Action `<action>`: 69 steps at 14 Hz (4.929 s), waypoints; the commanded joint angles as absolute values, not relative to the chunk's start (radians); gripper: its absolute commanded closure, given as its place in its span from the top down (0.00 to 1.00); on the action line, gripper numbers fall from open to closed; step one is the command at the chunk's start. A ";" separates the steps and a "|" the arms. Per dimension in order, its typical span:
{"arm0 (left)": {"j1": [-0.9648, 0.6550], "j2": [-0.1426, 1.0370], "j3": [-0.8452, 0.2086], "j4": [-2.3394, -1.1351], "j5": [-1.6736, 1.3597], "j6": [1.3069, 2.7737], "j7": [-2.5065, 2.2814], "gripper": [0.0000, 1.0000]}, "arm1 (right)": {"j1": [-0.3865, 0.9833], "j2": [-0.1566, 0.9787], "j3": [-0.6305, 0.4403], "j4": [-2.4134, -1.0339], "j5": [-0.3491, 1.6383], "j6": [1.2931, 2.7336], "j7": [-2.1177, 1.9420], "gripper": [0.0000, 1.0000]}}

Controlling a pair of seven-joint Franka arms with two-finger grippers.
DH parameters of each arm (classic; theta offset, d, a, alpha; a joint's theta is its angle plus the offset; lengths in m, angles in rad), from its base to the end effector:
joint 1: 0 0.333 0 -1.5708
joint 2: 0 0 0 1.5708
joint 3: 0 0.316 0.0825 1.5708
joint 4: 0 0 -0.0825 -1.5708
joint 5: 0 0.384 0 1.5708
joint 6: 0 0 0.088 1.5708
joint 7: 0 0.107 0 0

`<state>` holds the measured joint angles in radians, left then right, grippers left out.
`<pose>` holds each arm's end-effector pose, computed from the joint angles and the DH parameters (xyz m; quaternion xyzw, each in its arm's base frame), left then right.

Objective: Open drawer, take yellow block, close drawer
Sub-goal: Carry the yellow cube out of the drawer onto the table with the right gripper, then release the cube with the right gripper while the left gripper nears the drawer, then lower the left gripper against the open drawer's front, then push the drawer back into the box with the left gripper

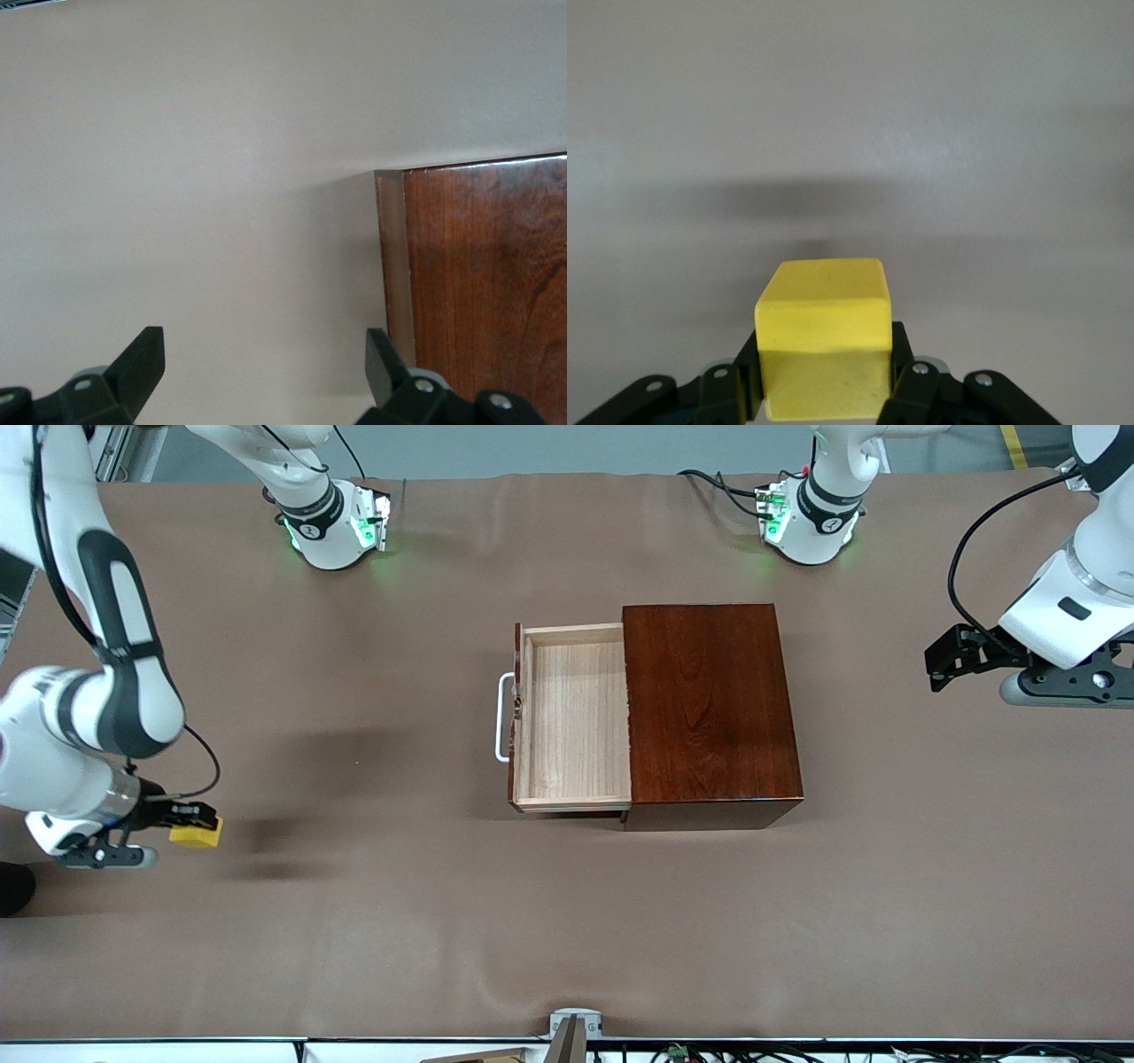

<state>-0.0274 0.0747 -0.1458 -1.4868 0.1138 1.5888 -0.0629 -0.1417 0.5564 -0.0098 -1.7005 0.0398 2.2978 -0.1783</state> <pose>0.5737 -0.0848 0.6245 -0.9971 0.0550 -0.0200 0.0495 0.6711 -0.1009 0.2750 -0.9997 -0.0013 -0.0223 0.0090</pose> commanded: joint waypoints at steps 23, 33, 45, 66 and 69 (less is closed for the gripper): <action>-0.155 0.188 -0.230 -1.352 -0.046 1.440 -0.755 1.00 | -0.158 0.841 -0.020 -1.269 0.037 2.119 -0.101 1.00; -0.483 0.443 -0.256 -1.316 -0.058 1.725 -1.677 1.00 | -0.092 0.300 -0.017 -1.455 0.028 1.589 -0.069 1.00; -0.735 0.673 -0.200 -1.270 -0.051 2.255 -2.538 1.00 | -0.057 -0.051 -0.017 -1.737 0.028 1.648 0.023 1.00; -0.885 0.709 -0.054 -1.278 0.071 1.881 -2.439 1.00 | -0.034 -0.046 -0.012 -1.713 -0.003 1.618 0.026 1.00; -0.885 0.696 -0.003 -1.275 0.071 1.823 -2.453 1.00 | -0.034 -0.046 -0.012 -1.713 -0.003 1.623 0.026 1.00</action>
<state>-0.9042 0.7501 -0.0475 -1.2091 0.0263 1.9864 -2.4763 -0.0390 -0.0355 -0.0142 -1.7167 0.0180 1.6215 0.0108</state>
